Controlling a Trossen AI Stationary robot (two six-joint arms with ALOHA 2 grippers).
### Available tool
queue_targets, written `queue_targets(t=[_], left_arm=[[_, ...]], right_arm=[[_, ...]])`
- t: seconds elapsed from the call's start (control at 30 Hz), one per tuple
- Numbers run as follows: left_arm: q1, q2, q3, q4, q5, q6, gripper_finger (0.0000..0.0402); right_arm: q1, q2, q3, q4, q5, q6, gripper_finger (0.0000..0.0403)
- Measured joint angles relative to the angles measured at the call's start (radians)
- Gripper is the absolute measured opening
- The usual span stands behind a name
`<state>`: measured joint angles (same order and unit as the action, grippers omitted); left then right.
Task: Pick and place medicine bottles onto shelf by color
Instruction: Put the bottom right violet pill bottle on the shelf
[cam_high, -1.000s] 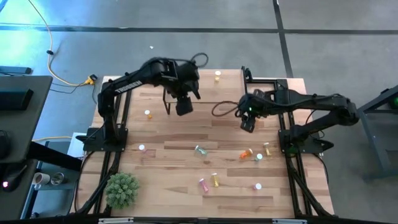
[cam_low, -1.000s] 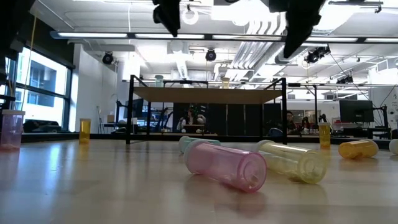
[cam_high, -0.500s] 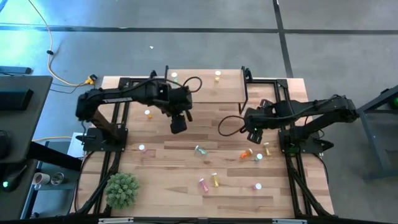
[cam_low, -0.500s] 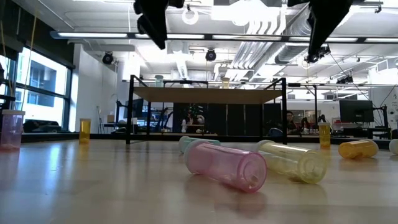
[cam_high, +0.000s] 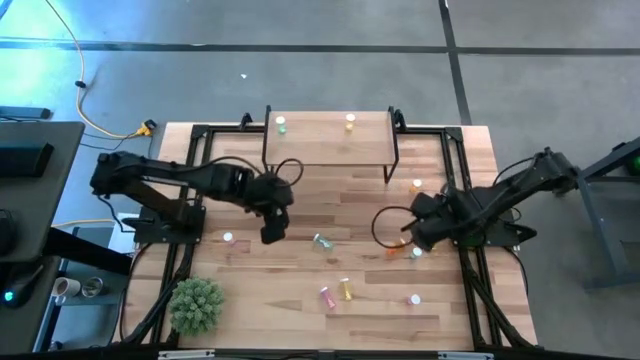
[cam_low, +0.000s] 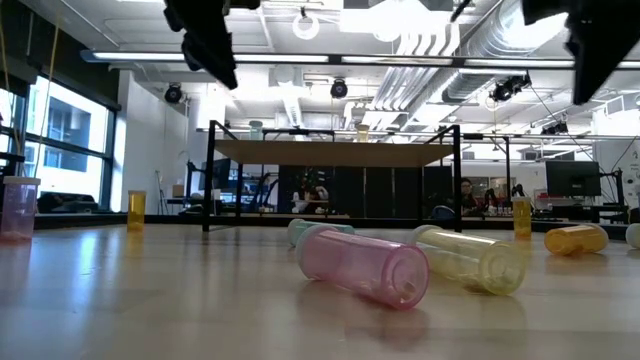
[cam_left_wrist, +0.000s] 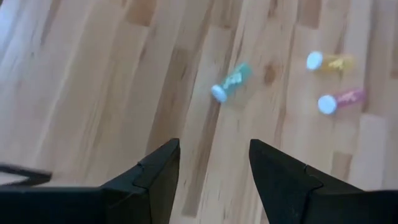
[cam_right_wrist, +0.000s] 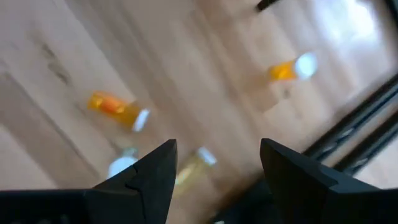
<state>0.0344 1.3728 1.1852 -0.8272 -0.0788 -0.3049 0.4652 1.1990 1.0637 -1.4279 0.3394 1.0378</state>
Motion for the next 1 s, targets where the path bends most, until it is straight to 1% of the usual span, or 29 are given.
queue_targets(t=[0.1,0.2,0.37,0.53,0.7,0.87,1.0], left_arm=[[-0.032,-0.033,-0.056,0.057,-0.023,-0.007,0.0184],[-0.063,-0.054,-0.105,0.134,-0.023,-0.007,0.0184],[-0.103,-0.073,-0.164,0.206,-0.022,-0.006,0.0184],[-0.123,-0.072,-0.178,0.235,-0.019,0.006,0.0184],[-0.124,-0.064,-0.178,0.26,-0.008,0.046,0.0184],[-0.12,-0.064,-0.178,0.259,-0.012,0.046,0.0184],[-0.12,-0.064,-0.178,0.265,-0.015,0.046,0.0184]], right_arm=[[0.079,-0.012,-0.038,0.078,-0.026,0.112,0.0222],[0.168,-0.015,-0.065,0.154,-0.022,0.219,0.0222],[0.307,-0.011,-0.094,0.296,0.01,0.377,0.0222],[0.418,0.0,-0.097,0.402,0.078,0.451,0.0222],[0.478,0.031,-0.097,0.494,0.097,0.529,0.0222],[0.506,0.106,-0.097,0.608,0.089,0.546,0.0222],[0.507,0.17,-0.063,0.608,0.05,0.578,0.0222]])
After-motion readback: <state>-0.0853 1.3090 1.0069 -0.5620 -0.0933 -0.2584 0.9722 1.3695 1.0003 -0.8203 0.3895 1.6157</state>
